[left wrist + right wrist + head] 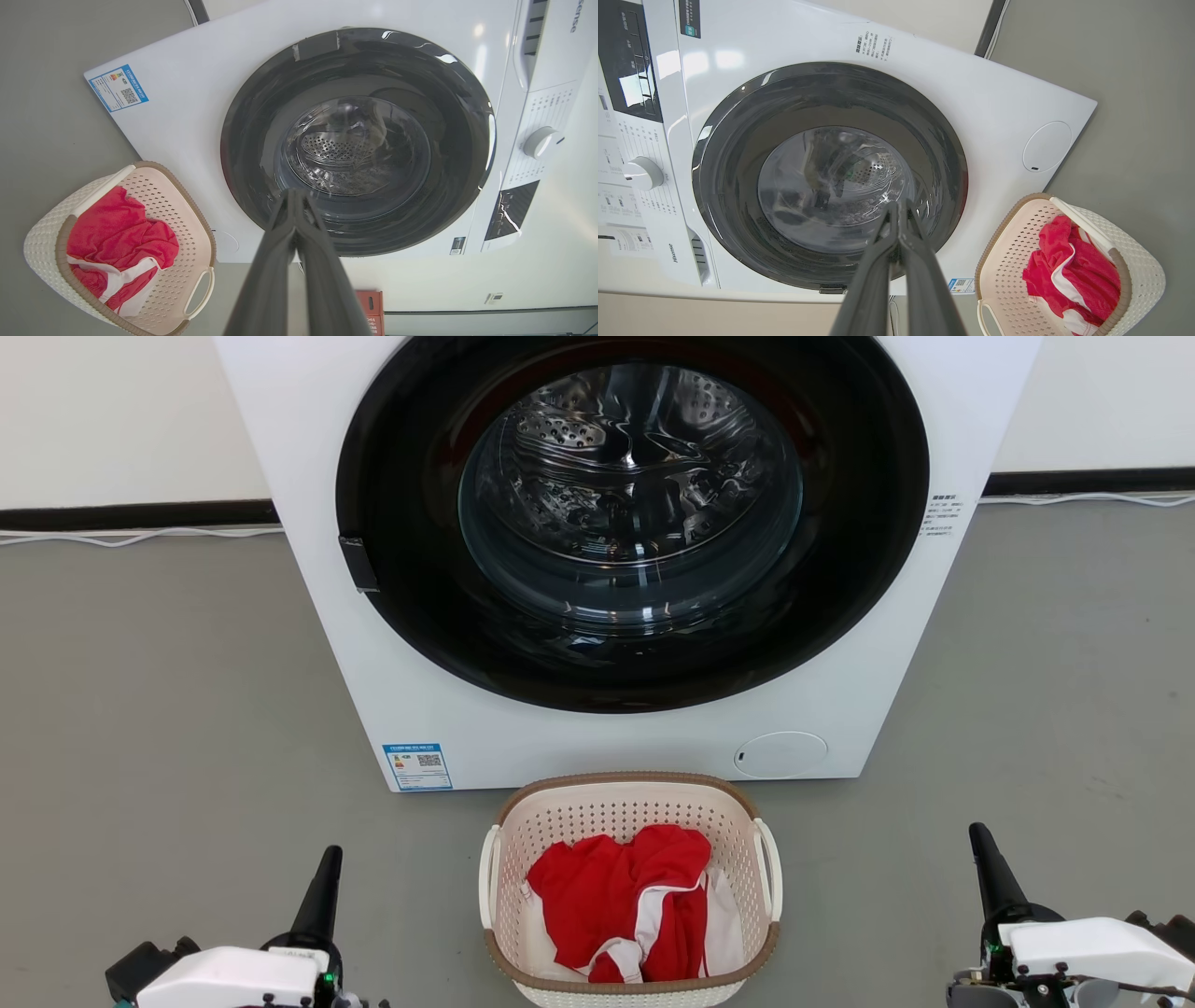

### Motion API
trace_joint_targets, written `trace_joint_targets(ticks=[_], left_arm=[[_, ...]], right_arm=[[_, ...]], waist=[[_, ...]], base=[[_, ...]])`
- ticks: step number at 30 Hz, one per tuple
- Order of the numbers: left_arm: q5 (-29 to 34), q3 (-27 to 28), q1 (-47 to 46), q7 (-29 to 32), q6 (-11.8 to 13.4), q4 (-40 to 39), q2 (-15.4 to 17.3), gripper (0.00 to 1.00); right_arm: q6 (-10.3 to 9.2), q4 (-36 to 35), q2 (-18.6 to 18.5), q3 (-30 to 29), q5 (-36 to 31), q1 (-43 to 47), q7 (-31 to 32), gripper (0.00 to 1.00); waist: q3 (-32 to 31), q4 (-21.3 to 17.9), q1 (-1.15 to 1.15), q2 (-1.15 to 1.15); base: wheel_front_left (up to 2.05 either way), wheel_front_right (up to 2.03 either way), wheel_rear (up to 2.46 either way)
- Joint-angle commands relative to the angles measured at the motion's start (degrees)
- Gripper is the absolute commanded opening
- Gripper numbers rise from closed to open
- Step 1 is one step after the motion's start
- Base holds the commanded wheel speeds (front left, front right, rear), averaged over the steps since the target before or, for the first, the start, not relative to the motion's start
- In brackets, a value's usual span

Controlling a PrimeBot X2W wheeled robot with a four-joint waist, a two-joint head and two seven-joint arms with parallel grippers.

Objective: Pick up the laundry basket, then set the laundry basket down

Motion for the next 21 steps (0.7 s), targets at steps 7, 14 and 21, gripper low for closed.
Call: trace_joint_targets(ticks=[7,14,21], left_arm=[[-5.33,2.11,-3.69,1.64,-1.24,-2.14,0.73,0.00],[-9.39,2.62,-4.19,2.82,-1.72,-2.50,0.79,0.00],[-13.44,3.14,-4.69,4.01,-2.19,-2.87,0.84,0.00]], right_arm=[[0.39,-2.39,-0.73,0.92,6.75,-3.02,1.74,0.00],[0.40,-2.97,-0.76,0.96,12.02,-3.23,2.89,0.00],[0.41,-3.55,-0.79,1.01,17.29,-3.43,4.05,0.00]], waist=[[-0.01,0.01,0.00,0.00],[-0.02,0.02,0.00,0.00],[-0.03,0.02,0.00,0.00]], base=[[0.00,0.00,0.00],[0.00,0.00,0.00],[0.00,0.00,0.00]])
